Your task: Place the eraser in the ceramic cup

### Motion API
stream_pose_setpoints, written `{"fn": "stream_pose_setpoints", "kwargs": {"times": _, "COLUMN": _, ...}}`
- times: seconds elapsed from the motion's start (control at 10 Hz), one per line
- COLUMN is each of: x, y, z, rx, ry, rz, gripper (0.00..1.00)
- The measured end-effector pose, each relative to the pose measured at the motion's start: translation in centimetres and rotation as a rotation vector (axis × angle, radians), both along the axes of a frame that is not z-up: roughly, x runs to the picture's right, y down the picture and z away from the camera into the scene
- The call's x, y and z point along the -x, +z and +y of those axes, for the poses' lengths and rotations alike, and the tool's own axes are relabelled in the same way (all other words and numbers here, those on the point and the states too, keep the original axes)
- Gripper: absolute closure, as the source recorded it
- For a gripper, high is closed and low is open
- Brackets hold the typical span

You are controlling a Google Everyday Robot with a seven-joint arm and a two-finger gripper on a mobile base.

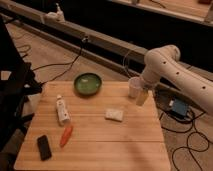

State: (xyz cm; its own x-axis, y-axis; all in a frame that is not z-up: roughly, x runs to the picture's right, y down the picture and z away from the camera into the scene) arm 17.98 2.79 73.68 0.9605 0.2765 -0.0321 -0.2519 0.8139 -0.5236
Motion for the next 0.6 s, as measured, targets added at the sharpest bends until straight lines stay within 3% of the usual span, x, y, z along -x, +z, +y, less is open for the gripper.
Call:
{"fn": "stream_pose_setpoints", "kwargs": {"times": 0.3, "x": 6.4, "y": -0.4, "z": 0.5, "rx": -0.019, "ry": -0.098, "rz": -0.115, "gripper": 0.20}}
{"fn": "stream_pose_setpoints", "kwargs": {"times": 0.6, "x": 14.1, "y": -1.0, "z": 2.6, "rx": 0.001, "ry": -0.176, "rz": -0.253, "gripper": 0.20}}
